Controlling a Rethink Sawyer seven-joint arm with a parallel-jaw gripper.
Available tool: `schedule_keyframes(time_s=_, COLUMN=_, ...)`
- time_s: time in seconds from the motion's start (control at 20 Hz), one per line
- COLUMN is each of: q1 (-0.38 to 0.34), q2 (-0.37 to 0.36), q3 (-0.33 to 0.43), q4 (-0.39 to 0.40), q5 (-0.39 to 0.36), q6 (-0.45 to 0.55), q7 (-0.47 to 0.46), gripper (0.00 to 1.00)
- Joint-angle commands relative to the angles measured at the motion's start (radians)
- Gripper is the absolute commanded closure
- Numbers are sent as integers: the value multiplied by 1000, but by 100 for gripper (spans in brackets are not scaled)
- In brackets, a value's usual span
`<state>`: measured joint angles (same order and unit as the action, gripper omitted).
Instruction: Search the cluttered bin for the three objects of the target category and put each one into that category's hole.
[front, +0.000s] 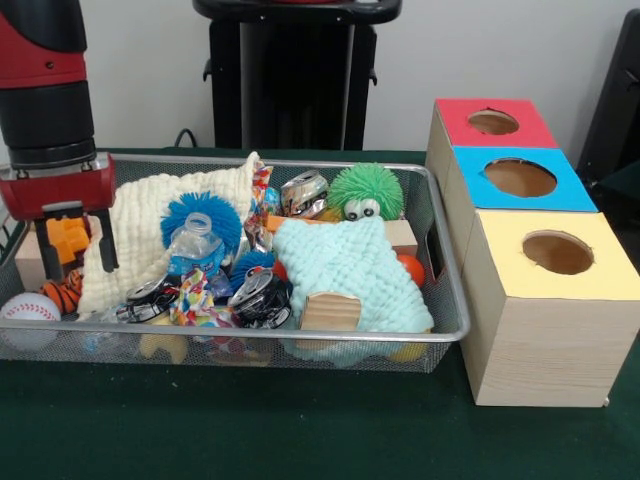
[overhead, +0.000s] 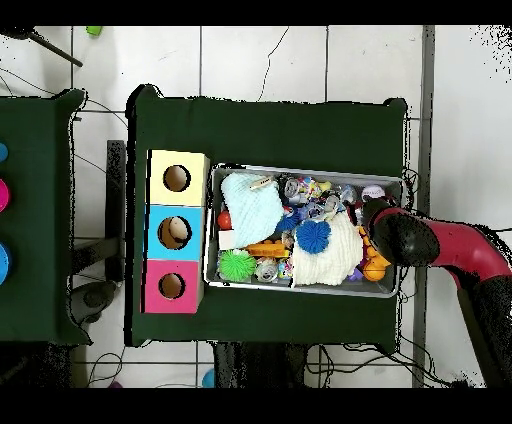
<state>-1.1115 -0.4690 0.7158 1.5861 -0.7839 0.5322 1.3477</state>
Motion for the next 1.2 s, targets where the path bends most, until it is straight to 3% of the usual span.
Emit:
schedule_keyframes(time_s=0.05, q1=21, q2=30, q3=-56, q4=17, q5=-57, q6=28, q7=-94, gripper=0)
schedule_keyframes(time_s=0.4, q1=22, q2=7, q3=-46, q4=11, q5=-65, q6=45, q7=-128, gripper=0)
schedule_keyframes(time_s=1.2, q1=35, q2=-46, q3=-23, q4=1, q5=-162, q6=7, q7=-180, gripper=0)
